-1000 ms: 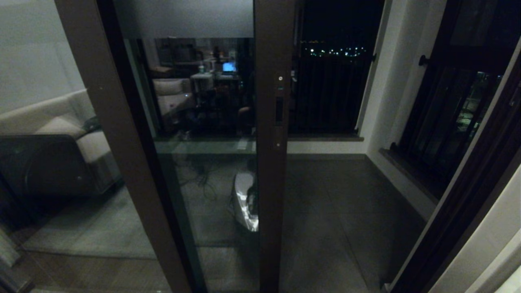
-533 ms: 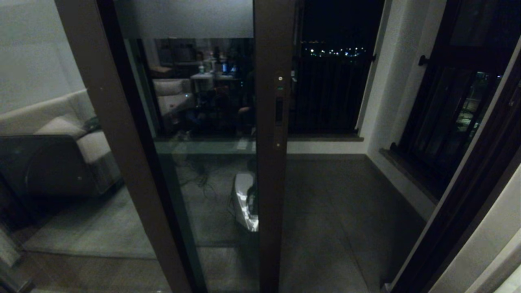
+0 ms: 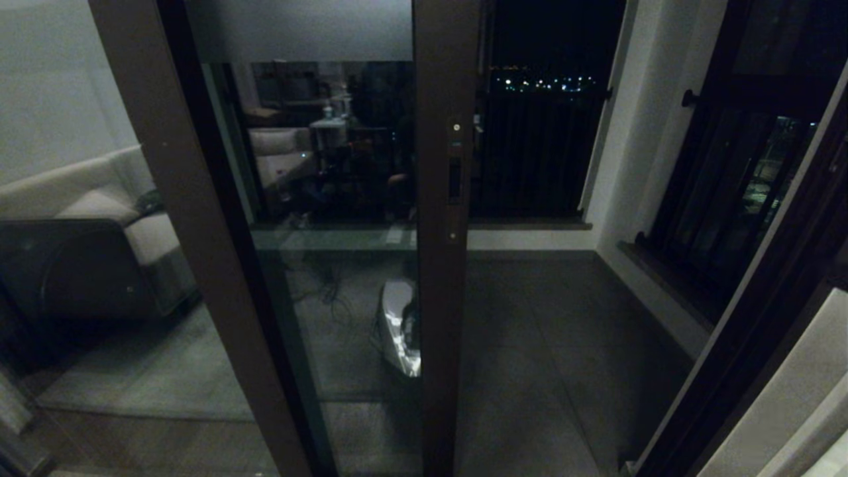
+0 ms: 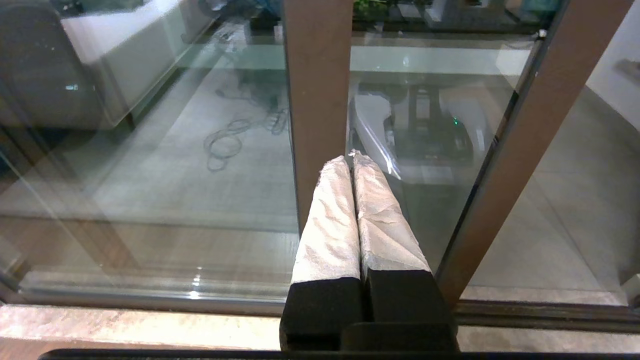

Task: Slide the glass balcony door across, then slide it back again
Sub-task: Close the slid door

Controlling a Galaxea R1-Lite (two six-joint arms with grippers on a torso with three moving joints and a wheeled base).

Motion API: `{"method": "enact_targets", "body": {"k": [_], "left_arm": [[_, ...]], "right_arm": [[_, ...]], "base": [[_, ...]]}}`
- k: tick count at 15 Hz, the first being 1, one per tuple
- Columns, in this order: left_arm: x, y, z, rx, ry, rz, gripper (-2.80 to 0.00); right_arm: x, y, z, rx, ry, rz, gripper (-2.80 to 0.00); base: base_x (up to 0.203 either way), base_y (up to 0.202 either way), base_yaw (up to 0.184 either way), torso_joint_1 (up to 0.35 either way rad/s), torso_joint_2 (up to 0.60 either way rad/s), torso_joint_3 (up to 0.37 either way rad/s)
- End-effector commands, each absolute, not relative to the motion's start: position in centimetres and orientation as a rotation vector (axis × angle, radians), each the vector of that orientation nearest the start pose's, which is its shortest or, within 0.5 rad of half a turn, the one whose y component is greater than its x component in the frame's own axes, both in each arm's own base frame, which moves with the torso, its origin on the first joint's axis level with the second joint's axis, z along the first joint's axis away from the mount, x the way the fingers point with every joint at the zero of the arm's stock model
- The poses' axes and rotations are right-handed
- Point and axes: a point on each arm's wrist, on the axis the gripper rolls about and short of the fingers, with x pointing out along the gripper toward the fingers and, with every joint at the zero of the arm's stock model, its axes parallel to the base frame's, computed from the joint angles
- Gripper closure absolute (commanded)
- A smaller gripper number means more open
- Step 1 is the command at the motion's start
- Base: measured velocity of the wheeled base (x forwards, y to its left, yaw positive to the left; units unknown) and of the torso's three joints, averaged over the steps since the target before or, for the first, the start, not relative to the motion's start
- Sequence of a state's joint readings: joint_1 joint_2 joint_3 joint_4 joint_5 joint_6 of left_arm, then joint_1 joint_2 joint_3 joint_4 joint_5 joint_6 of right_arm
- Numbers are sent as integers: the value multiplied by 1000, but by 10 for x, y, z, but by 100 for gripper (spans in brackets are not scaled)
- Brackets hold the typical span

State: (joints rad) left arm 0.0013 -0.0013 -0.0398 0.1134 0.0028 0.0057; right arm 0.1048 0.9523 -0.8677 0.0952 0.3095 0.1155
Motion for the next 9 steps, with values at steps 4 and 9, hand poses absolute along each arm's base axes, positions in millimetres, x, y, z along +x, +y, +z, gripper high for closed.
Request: {"method": "enact_targets", "body": {"k": [4,9], "left_arm": [[-26,0,75,6,72,4,0],[-26,0,75,6,72,4,0]], "right_arm": [[254,104,330,100,298,439,0],[308,161,324,83,381,344,0]], "base": [[0,0,0,0,0,0],[0,0,0,0,0,0]]}}
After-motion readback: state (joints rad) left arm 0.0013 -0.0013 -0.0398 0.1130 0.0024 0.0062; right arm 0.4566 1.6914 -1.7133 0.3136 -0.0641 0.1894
